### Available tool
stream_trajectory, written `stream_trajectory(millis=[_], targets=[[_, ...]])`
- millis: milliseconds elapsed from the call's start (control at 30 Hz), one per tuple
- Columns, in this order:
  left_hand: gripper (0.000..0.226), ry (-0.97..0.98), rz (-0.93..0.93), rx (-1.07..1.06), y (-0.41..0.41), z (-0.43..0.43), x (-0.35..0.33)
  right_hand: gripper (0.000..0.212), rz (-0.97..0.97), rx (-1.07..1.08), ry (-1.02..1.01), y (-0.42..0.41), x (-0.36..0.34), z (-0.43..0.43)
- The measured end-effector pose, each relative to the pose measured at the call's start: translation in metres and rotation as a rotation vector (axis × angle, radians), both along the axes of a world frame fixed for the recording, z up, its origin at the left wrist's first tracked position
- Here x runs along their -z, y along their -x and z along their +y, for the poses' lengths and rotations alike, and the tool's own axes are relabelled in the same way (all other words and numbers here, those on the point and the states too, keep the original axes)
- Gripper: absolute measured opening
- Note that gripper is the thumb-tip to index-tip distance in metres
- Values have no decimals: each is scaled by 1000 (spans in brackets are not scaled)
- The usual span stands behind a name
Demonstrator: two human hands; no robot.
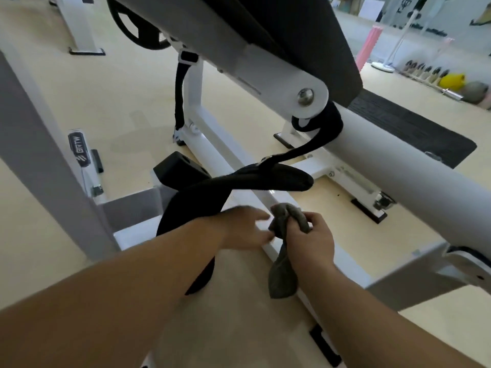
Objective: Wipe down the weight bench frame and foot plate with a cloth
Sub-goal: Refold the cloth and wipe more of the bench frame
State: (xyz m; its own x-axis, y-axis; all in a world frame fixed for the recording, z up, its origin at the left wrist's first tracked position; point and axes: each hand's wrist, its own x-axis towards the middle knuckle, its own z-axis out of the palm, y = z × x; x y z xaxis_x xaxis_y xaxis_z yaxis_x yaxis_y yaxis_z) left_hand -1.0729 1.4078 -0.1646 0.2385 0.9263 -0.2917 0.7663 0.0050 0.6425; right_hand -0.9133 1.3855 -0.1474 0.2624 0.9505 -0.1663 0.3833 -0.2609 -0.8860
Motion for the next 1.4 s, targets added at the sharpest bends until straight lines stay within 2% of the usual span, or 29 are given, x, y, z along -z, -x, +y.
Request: stream_trajectory(millis=[67, 133, 200, 267, 300, 400, 500, 567, 600, 667, 700, 833, 933, 967, 1000, 1033, 1067, 1100, 1167, 1267, 1300, 1333, 1367, 1400], targets=[[56, 6, 18, 85, -16, -33, -5, 4, -5, 34, 27, -11, 0, -5], [60, -11, -61, 82, -19, -53, -2, 20, -1, -2, 40, -14, -1, -8], [53, -108, -132, -107, -7, -55, -3, 55, 35, -117, 64, -1, -8, -7], [37, -193, -225, -297, 9, -55, -6, 72, 51, -229, 80, 16, -17, 5], [37, -224, -282, -375, 15, -55, -3, 70, 28, -271, 74, 25, -24, 13], [43, -150, -317, -456, 25, -62, 4, 44, 27, -344, 47, 42, -46, 32], [29, -120, -351, -475, 27, -66, 14, 44, 22, -363, 20, 39, -42, 34], [40, -127, -345, -491, 24, -66, 19, 42, 2, -310, 24, 30, -29, 27], [39, -128, -391, -520, 21, -66, 22, 39, -15, -294, 42, 25, -20, 22], [23, -135, -506, -547, 9, -65, 23, 24, -34, -294, 107, 14, -6, 9], [25, -118, -567, -548, 0, -62, 24, 18, -32, -303, 147, 10, -1, 3], [51, 97, -651, -539, -38, -52, 31, 8, 106, -292, 275, -2, 13, -12], [38, 161, -562, -555, -59, -38, 26, 24, 367, -200, 464, -12, 11, -11], [33, 164, -509, -587, -64, -33, 25, 29, 397, -161, 495, -14, 10, -9], [31, 158, -474, -627, -69, -30, 26, 30, 302, -144, 467, -15, 9, -5], [31, 157, -443, -685, -75, -26, 27, 30, 123, -170, 408, -15, 10, 0], [30, 153, -435, -757, -83, -23, 34, 30, -140, -201, 315, -15, 8, 2], [28, 135, -455, -851, -92, -21, 43, 31, -347, -209, 213, -15, 11, 7], [28, 80, -530, -1041, -111, -25, 66, 31, -593, -304, 41, -19, 13, 13], [39, -25, -646, -1101, -134, -38, 100, 35, -1028, -443, -178, -28, 11, 21], [43, -33, -662, -1082, -140, -39, 115, 40, -1124, -477, -218, -33, 13, 26], [44, -19, -657, -1063, -146, -38, 127, 46, -1142, -496, -172, -37, 13, 32], [44, 15, -672, -990, -151, -38, 128, 51, -1110, -520, -78, -44, 16, 36], [44, 0, -602, -876, -157, -34, 124, 53, -1042, -558, 12, -50, 19, 37]])
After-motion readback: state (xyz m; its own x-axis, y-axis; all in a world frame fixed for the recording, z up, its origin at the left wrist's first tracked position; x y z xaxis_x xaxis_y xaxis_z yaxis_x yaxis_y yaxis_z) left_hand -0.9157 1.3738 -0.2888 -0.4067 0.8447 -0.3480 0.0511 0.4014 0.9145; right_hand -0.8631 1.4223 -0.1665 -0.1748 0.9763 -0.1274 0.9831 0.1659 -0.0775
